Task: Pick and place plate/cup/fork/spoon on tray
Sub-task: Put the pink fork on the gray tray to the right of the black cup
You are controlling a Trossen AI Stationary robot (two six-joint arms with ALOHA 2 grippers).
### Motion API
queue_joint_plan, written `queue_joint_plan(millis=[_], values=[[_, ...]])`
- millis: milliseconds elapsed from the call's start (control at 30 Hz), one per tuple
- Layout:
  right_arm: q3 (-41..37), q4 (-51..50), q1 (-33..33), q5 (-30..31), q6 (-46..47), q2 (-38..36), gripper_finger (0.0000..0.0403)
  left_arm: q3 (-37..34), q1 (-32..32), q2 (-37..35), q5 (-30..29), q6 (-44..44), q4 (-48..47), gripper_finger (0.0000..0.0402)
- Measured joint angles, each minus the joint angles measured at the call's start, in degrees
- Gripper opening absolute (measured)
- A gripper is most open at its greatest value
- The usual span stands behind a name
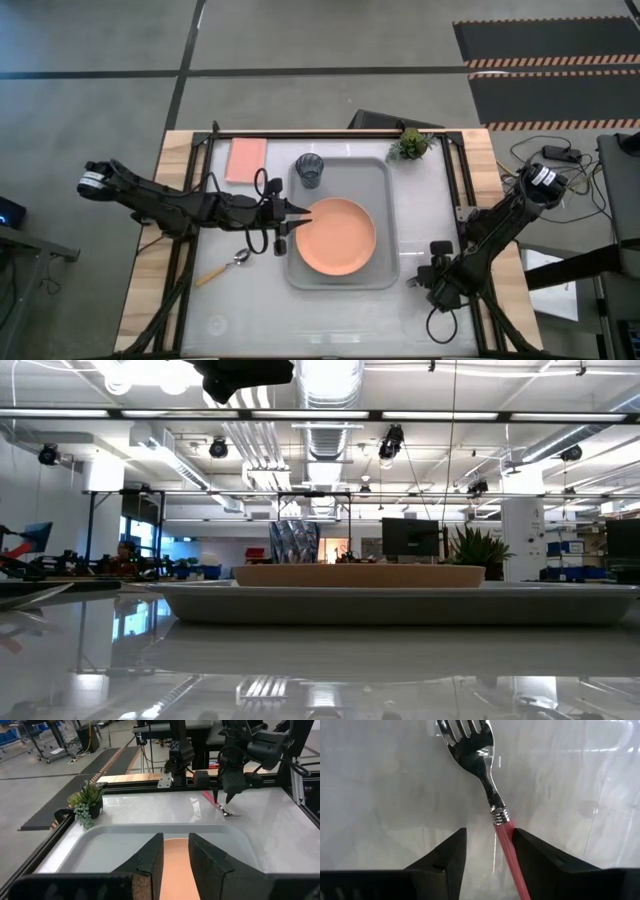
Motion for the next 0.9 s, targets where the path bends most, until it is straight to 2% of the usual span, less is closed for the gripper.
queue_joint_plan(millis=[233,533,667,800,900], values=[[2.0,-2.4,-0.6,0.8,-0.9,-0.6,0.0133,-0.3,0.0,0.0,0.0,0.0,0.0,0.0073],[0.5,-1.6,-0.9,3.6,-2.4,0.3,0.0147,-1.1,0.0,0.0,0.0,0.0,0.0,0.0073],[-1.1,1.9,-0.9,4.1,-2.8,0.8,0.0146,-1.1,0.0,0.0,0.0,0.0,0.0,0.0073],[-2.0,4.4,-1.1,4.5,-3.0,0.8,0.0125,-1.2,0.0,0.0,0.0,0.0,0.0,0.0073],[-2.4,5.4,-1.1,4.4,-2.9,0.7,0.0093,-1.4,0.0,0.0,0.0,0.0,0.0,0.0073]])
